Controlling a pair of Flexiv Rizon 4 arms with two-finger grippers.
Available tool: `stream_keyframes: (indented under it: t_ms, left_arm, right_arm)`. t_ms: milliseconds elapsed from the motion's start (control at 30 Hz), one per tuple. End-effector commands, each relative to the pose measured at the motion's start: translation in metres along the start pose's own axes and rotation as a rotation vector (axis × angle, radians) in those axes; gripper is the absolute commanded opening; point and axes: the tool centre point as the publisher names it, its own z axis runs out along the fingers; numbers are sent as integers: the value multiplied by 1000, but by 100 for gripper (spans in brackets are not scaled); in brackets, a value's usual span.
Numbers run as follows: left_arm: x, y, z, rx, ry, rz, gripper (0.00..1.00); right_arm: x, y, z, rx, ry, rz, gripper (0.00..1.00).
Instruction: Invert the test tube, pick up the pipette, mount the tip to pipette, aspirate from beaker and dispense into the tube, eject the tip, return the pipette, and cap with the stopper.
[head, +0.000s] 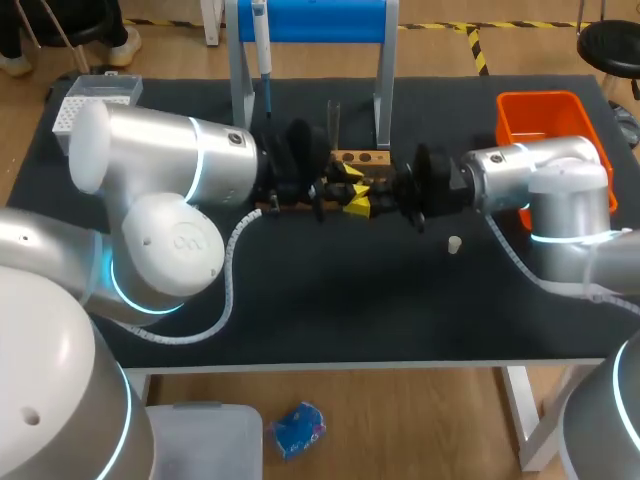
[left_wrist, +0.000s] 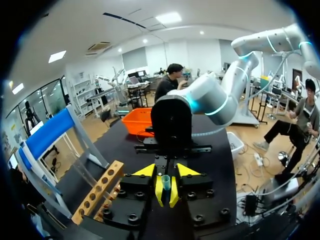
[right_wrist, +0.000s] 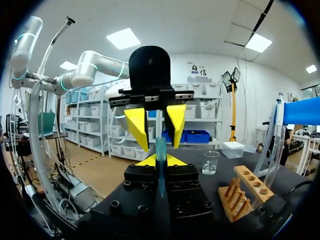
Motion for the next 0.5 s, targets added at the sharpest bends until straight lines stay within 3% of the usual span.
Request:
stream_keyframes:
  t_ms: [33,233,500]
  left_arm:
    - [-5,-2,-10,30,-38,4,100]
    - [-30,-17,-29,20,-133,36,100]
    - [-78,-27,-48,-20,-238,19,100]
  right_arm:
    - [0,-2,-4,7,10,3,0]
    - [7,-8,-19,17,3,11,0]
    - [20,-8,-43,37,-10,18,0]
